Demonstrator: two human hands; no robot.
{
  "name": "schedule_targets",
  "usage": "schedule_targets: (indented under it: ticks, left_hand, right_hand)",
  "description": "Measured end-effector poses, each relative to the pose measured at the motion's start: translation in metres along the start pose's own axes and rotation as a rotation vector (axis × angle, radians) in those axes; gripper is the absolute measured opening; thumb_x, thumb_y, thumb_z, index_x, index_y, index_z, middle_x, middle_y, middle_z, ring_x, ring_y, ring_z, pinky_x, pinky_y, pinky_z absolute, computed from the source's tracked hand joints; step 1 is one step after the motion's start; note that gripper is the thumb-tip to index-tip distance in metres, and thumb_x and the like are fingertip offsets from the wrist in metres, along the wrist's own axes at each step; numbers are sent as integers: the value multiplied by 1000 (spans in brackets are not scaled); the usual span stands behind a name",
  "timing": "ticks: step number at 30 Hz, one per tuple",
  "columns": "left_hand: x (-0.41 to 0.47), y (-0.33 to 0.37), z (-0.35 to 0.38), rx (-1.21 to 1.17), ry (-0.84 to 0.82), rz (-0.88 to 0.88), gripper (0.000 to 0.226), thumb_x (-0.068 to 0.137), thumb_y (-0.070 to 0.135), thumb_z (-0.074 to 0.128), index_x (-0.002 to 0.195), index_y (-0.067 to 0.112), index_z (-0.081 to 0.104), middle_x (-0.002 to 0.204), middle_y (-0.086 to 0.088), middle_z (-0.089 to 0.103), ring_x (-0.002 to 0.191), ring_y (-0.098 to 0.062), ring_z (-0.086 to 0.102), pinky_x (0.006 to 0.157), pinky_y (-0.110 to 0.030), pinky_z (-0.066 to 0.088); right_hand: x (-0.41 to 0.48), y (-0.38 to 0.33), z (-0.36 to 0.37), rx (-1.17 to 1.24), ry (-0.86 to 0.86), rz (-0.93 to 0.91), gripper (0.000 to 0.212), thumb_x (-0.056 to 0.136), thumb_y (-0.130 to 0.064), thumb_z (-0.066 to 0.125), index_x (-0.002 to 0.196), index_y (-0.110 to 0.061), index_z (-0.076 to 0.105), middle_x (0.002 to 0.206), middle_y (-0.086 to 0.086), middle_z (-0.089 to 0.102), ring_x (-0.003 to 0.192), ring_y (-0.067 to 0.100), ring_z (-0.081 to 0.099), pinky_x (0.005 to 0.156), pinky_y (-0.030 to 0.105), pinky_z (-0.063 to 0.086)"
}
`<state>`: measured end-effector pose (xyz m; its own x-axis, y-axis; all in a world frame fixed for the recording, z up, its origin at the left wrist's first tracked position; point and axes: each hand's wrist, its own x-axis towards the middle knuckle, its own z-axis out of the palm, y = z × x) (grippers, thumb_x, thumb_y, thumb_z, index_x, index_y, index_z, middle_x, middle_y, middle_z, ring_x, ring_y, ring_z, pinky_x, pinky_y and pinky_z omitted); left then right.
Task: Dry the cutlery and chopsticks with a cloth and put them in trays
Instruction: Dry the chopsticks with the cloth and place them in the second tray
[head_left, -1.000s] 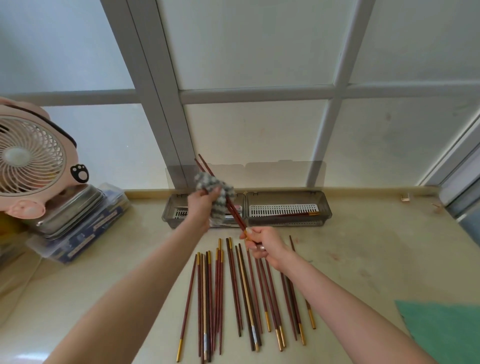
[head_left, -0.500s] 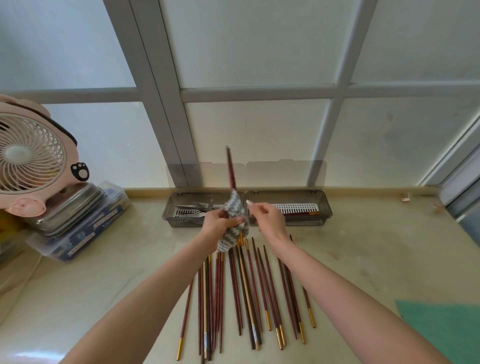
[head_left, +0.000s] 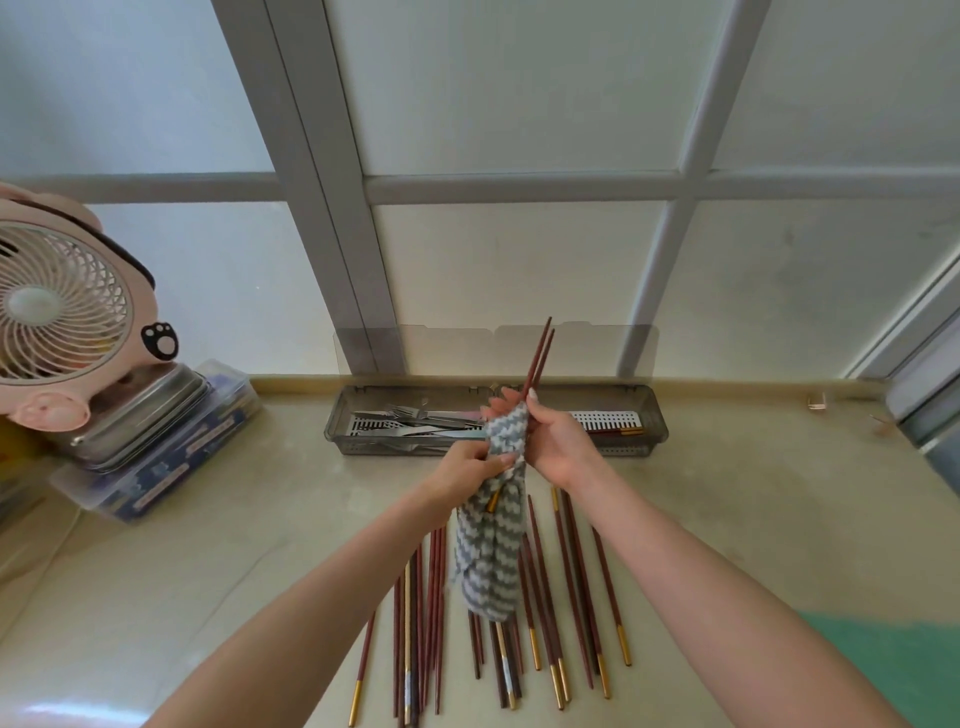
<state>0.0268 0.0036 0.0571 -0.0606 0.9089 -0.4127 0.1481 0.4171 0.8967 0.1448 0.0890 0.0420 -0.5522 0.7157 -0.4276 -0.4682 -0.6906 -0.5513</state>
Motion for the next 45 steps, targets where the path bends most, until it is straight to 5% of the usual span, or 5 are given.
schedule_targets:
  ticks: [6, 15, 31, 39, 45]
  left_hand:
    - [6, 4, -5, 85, -25, -41, 25, 89, 28, 60, 93, 3, 64, 95, -11, 66, 91, -23, 63, 80, -31, 48]
    - [12, -5, -18, -42, 99, -89, 21, 88, 21, 62, 91, 0, 63, 85, -8, 64, 80, -15, 61, 68, -22, 46]
    - [42, 2, -6, -406, 367, -150, 20, 87, 14, 63, 102, 0, 63, 89, -11, 67, 78, -18, 64, 62, -25, 52]
    - [29, -2, -28, -476, 453, -154, 27, 88, 13, 62, 111, -1, 62, 101, -16, 67, 91, -25, 64, 72, -31, 52]
    - [20, -4, -40, -475, 483, -150, 28, 88, 13, 61, 112, -2, 61, 97, -14, 67, 88, -23, 64, 70, -30, 52]
  right_hand:
    - [9, -19, -6, 260, 100, -50, 18, 100, -10, 40, 89, -2, 53, 69, 7, 52, 81, 24, 59, 103, 51, 39]
    - [43, -65, -17, 348, 166, -374, 16, 98, -15, 46, 89, -4, 53, 72, 8, 53, 55, 16, 66, 69, 39, 60]
    - [50, -33, -4, -106, 129, -404, 15, 99, -15, 46, 100, -5, 56, 67, 3, 56, 64, 17, 62, 84, 43, 55]
    - [72, -63, -101, -2140, 513, -387, 23, 95, -15, 49, 113, -17, 64, 108, 6, 66, 101, 24, 58, 92, 36, 39]
    - [87, -61, -135, -2008, 344, -107, 33, 95, -14, 51, 126, -20, 62, 126, 9, 61, 116, 28, 54, 102, 39, 41]
